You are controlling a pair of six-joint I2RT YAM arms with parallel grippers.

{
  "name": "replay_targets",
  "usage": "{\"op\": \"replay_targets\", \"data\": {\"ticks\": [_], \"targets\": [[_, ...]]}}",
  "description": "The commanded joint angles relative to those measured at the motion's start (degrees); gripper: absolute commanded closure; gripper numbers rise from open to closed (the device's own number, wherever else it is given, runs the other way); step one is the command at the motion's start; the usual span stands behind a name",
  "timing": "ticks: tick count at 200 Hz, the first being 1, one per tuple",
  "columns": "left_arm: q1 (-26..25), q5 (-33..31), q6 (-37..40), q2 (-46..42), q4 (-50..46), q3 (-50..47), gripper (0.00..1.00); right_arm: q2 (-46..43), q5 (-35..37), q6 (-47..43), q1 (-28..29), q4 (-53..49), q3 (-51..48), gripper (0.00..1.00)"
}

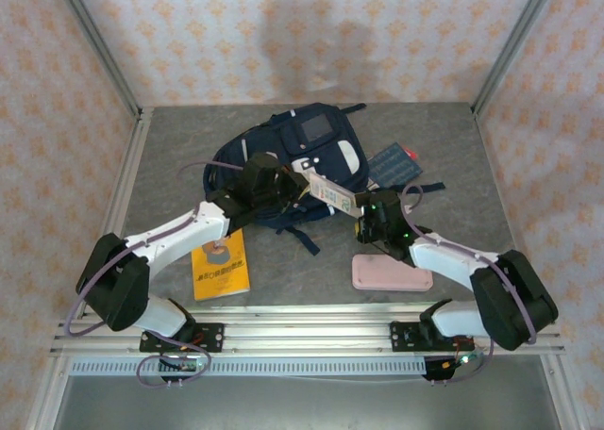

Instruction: Pack the student bag

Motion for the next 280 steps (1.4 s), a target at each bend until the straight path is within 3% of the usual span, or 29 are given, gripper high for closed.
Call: {"op": "replay_targets", "data": {"ticks": [1,39,104,115,126,132,145,160,228,280], "targets": [[0.5,-2.7,-0.5,-3.2,0.9,-1.2,1.0,0.2,5.6,-0.2,-0.6,4.0,2.0,0.41],[0.5,-2.7,-0.7,-5.1,0.5,-4.1,1.0,-3.6,9.9,-2.3,-0.6,-0.5,4.0,0.53],[0.5,-1.7,0.4,-6.0,-0.3,-4.5,1.0,-3.5,10.7,-3.2,-1.0,2.7,3.9,1.0],[0.6,-1.2,1.5,-6.6,-1.2,-4.2,0.82,-4.3,10.5,-3.5,-1.3,3.9,3.7,1.0],[0.8,-0.2,2.9,-7.7,-1.8,-3.9,0.53,-5.8,10.3,-4.4,-1.7,5.9,3.4,1.0],[1.0,0.3,3.6,-8.4,-2.4,-3.7,0.43,-6.7,10.3,-5.1,-1.7,7.0,3.2,1.0],[1.5,1.7,4.6,-10.1,-2.3,-4.0,0.29,-9.3,10.6,-6.8,-1.7,8.3,3.0,1.0],[2.2,4.4,5.0,-11.4,-0.5,-4.6,0.23,-11.6,10.8,-8.3,-1.7,11.1,2.2,1.0],[3.0,11.5,6.9,-11.2,7.3,-4.3,0.19,-15.8,8.3,-8.8,-1.7,21.4,-0.8,1.0],[2.5,12.6,4.4,-8.6,15.1,-4.4,0.33,-15.6,7.8,-8.5,-1.0,25.5,-1.1,1.0]]}}
